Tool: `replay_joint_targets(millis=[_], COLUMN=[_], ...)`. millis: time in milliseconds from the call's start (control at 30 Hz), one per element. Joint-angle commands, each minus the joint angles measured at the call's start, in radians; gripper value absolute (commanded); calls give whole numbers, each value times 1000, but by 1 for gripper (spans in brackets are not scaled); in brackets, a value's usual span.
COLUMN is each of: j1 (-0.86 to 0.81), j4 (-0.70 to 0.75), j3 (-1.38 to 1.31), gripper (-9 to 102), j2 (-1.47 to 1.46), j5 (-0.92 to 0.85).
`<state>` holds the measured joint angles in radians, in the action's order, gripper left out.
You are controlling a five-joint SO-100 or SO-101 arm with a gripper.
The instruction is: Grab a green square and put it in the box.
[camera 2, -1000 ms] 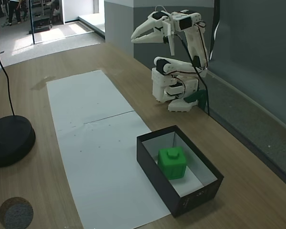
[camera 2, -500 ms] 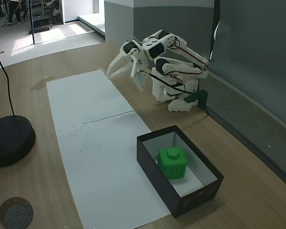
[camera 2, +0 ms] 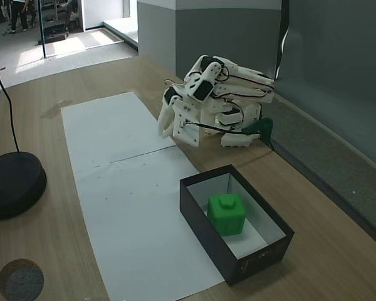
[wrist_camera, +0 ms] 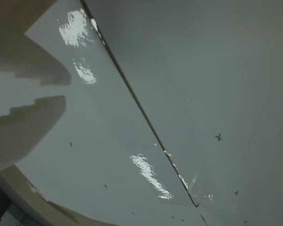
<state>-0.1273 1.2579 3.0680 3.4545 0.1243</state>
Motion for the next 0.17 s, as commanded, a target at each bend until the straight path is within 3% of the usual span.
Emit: replay_joint_targets(millis=[0, 133], j1=[-3, -3], j4=[28, 31], j3=[-66, -66], gripper=[0, 0], j2=[15, 21], j5=[58, 63])
